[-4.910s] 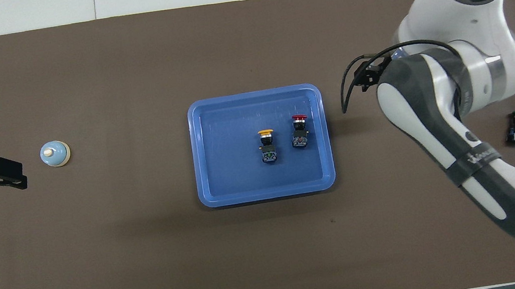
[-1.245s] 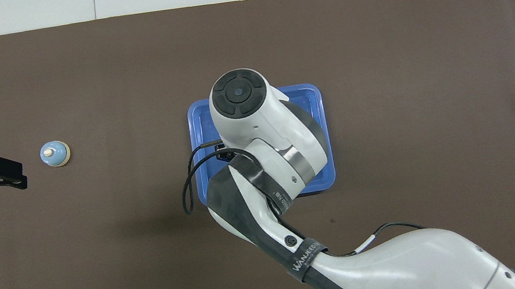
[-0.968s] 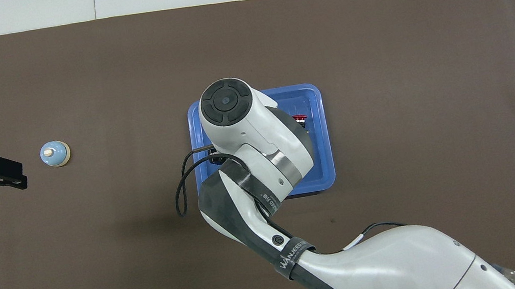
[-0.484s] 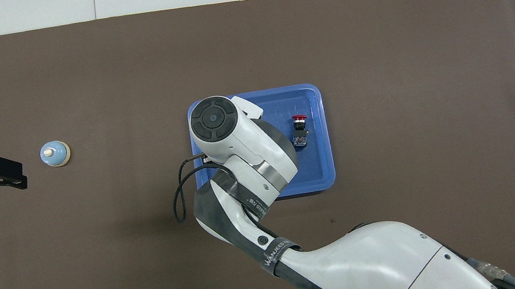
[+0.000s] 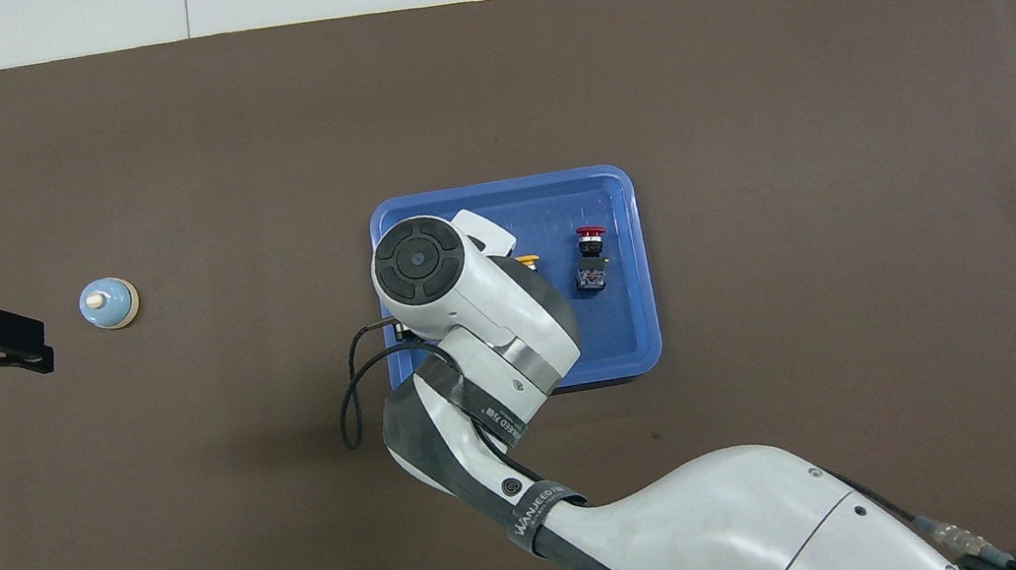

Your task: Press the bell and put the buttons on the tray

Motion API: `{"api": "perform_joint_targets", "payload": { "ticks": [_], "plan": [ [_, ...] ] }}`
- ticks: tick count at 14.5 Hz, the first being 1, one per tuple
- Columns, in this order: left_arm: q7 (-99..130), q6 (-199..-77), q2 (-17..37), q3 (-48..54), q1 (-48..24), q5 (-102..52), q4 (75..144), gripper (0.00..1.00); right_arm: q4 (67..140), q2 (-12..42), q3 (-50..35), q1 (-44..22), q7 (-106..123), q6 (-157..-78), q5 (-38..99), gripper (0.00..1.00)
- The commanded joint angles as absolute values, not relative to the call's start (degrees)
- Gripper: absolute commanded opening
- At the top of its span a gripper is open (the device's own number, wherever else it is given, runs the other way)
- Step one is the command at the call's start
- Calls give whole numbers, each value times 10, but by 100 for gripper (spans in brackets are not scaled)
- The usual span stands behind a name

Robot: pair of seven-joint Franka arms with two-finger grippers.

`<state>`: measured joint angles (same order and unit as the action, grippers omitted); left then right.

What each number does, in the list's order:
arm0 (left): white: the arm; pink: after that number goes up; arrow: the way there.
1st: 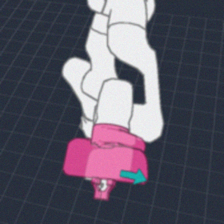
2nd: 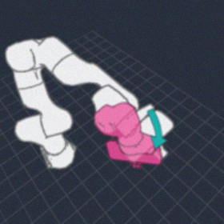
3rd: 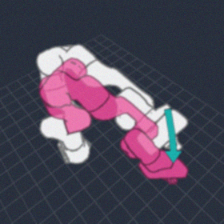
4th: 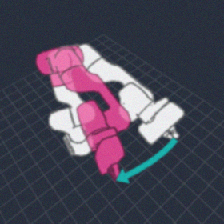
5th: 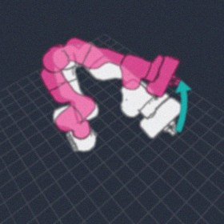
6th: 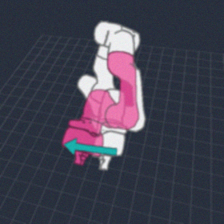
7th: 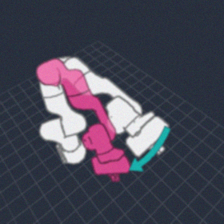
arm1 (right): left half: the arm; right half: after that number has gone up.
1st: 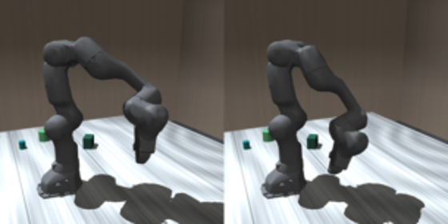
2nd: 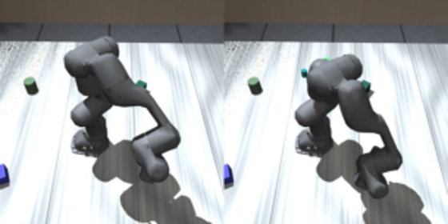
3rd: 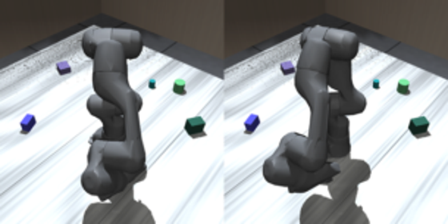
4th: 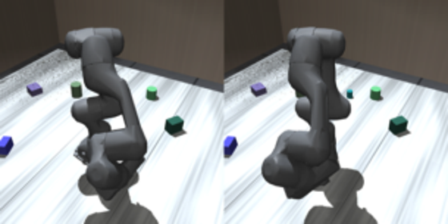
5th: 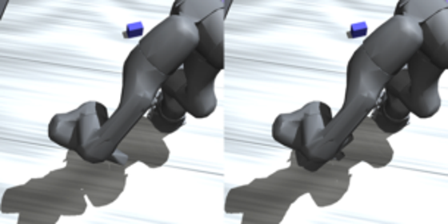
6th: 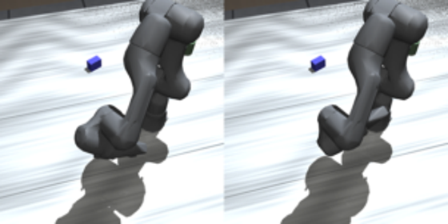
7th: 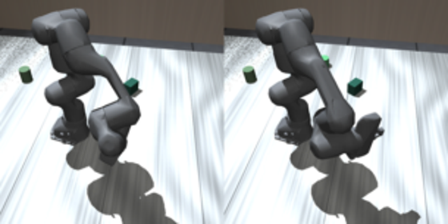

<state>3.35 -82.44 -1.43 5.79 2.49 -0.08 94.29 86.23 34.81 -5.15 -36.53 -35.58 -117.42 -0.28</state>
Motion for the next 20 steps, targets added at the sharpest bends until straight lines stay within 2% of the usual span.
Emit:
{"api": "perform_joint_targets", "payload": {
  "ticks": [1,4,9,20],
  "plan": [
    [33,-834,-26,55,25,-3,955,100,865,318,-45,-356,-367,-1139,-11,100],
    [33,-834,-27,55,25,-3,955,100,866,263,-38,-304,-366,-1092,-5,100],
    [33,-834,-27,55,25,-3,955,100,870,173,-38,-159,-291,-987,-7,100],
    [33,-834,-27,55,25,-3,955,100,869,63,-38,35,1,-838,-10,100]
  ]
}}
